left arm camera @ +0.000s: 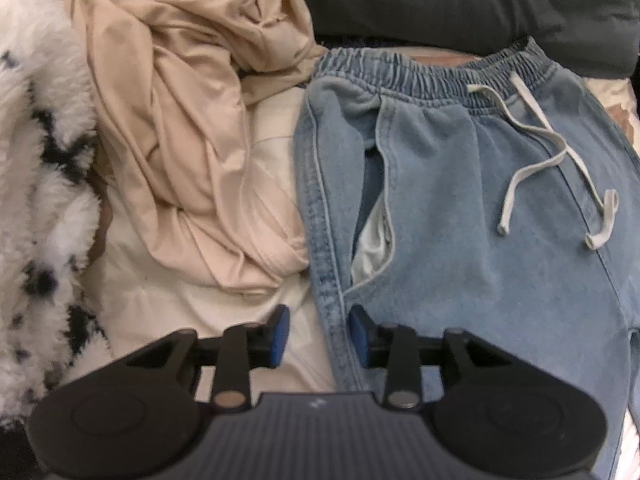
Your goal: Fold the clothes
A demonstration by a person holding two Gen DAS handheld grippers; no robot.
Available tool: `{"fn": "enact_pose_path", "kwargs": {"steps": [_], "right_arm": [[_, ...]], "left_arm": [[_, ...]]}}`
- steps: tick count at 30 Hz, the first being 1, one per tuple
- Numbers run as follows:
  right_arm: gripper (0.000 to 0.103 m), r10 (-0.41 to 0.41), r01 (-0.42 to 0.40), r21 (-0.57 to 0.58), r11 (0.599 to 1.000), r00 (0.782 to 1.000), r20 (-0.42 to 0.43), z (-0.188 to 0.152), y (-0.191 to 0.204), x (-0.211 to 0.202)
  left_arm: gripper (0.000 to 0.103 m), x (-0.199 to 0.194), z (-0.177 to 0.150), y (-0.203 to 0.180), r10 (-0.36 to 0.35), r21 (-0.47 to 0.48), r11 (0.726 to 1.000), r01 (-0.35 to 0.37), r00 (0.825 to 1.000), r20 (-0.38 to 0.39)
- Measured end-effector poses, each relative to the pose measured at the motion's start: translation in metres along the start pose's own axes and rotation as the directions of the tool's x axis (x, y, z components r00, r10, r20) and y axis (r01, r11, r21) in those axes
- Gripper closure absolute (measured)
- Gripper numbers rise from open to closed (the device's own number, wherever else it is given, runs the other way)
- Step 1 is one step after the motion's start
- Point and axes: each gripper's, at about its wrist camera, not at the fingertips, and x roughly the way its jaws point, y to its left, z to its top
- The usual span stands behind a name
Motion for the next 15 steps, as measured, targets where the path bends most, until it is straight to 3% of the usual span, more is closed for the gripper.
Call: {"fn": "enact_pose_path", "kwargs": {"steps": [9,15], "right_arm": [[0.071,-0.025,0.026,-0.102,0.994,1.0,0.009,0.04,0.03,0.035],[0.073,-0.08,0.083,-0.172,0.982,0.996,0.026,0.05,0.044,0.047]], "left_arm": [[0.066,0.009,0.017,-0.012,0.017,0.015,1.0,-0.017,1.0,0.009],[0.083,0.006,0.02,-0.016,0.052,0.057,0.997,-0.054,0.998,0.044]]}}
